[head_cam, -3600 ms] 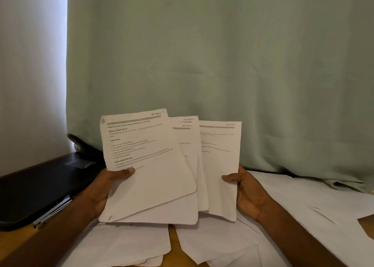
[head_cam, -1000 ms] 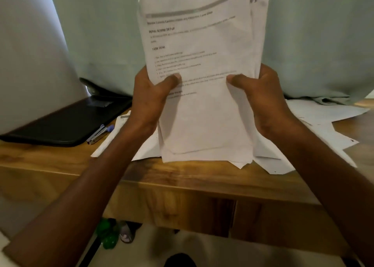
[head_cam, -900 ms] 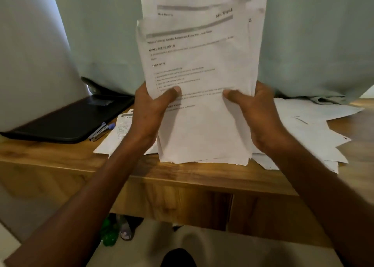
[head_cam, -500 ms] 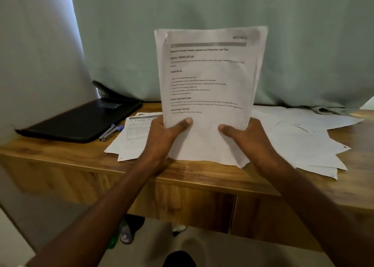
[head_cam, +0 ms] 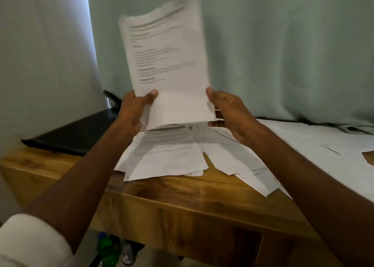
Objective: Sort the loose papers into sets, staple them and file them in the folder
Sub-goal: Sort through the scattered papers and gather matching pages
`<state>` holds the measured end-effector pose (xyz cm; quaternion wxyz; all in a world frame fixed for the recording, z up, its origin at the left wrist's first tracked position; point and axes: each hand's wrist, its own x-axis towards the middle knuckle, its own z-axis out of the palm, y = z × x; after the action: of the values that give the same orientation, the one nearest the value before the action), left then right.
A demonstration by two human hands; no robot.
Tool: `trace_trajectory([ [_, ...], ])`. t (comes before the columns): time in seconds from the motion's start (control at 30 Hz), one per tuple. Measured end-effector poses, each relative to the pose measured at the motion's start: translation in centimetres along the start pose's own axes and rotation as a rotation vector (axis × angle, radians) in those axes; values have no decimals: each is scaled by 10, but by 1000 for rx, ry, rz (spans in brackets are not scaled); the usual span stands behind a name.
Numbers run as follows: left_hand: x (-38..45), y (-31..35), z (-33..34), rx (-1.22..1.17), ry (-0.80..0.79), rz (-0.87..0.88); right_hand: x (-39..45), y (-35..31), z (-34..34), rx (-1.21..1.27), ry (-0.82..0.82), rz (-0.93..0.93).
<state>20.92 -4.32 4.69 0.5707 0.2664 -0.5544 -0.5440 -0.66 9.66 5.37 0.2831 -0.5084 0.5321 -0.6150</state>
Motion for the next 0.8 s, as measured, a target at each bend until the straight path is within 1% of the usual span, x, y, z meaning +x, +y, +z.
trace_trajectory([
  [0.03,11,-3,-6,-82,68,-36,12,3,2,5,20,18],
  [0.1,33,-12,-14,-202,187,-95,35,16,5,-89,72,65],
  [0.17,48,-26,-16,-224,266,-123,52,38,10,-309,100,76],
  [0.27,66,-54,-16,-207,299,-136,61,81,20,-715,91,-19],
  [0.33,75,-66,-16,-212,302,-140,57,102,27,-909,69,-48],
  [0.37,80,-70,-18,-211,299,-136,56,109,29,-967,50,-52],
  [0.5,85,-74,-23,-212,238,-68,57,109,33,-1005,18,-58],
  [0.7,76,-81,-18,-222,220,-128,52,110,30,-1098,-91,-43],
  [0.8,75,-82,-16,-206,215,-121,52,109,26,-1076,-26,-33],
])
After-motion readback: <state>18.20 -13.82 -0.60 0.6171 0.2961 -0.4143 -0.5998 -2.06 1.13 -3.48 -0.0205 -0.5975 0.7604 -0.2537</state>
